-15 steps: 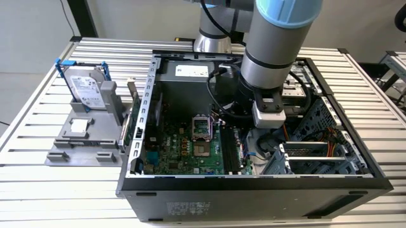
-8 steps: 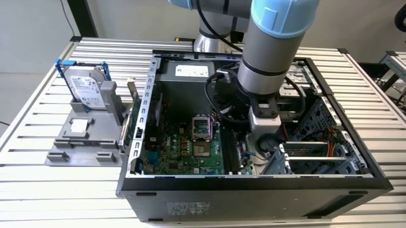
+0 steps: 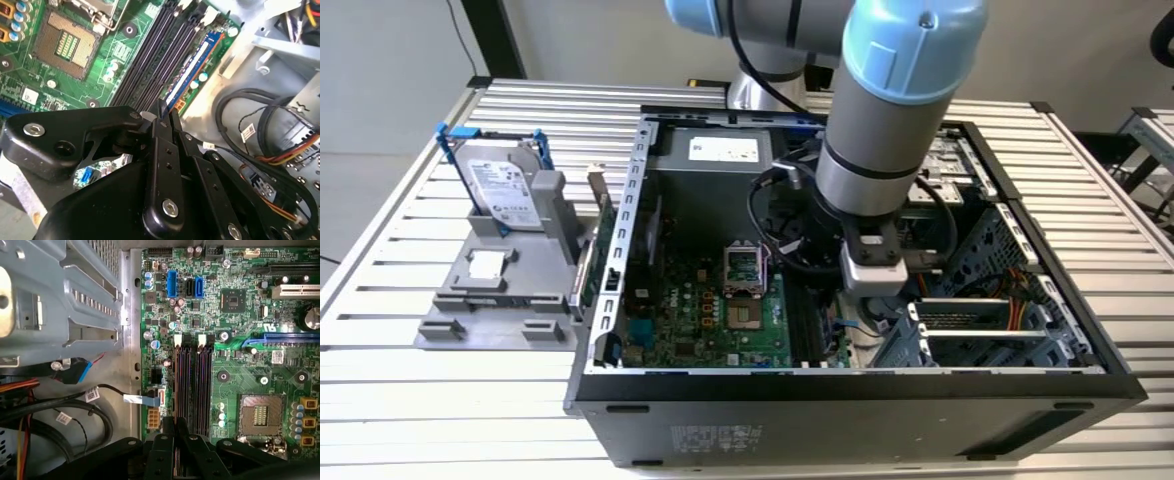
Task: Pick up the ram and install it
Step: 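Insert the ram into the slot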
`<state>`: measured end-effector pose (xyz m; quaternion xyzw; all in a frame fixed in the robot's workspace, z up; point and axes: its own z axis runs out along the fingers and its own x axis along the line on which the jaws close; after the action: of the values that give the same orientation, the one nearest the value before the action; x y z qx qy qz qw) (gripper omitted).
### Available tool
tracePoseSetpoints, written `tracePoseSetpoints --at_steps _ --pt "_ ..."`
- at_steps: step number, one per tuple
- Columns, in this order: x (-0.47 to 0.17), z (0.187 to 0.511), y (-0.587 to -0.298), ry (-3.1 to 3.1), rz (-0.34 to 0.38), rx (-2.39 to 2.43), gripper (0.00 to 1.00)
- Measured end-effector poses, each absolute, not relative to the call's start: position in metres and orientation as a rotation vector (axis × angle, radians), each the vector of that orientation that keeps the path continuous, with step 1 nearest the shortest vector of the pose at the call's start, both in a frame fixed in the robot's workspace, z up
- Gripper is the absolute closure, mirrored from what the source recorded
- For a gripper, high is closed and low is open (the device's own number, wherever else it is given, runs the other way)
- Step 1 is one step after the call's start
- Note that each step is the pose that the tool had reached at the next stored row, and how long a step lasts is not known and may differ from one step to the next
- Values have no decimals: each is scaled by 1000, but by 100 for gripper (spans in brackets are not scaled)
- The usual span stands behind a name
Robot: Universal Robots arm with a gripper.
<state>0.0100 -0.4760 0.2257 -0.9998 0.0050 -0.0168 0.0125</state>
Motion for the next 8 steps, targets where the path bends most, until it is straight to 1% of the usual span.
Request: tracePoseSetpoints --at_steps 8 --pt "10 223 -476 1 -51 -3116 100"
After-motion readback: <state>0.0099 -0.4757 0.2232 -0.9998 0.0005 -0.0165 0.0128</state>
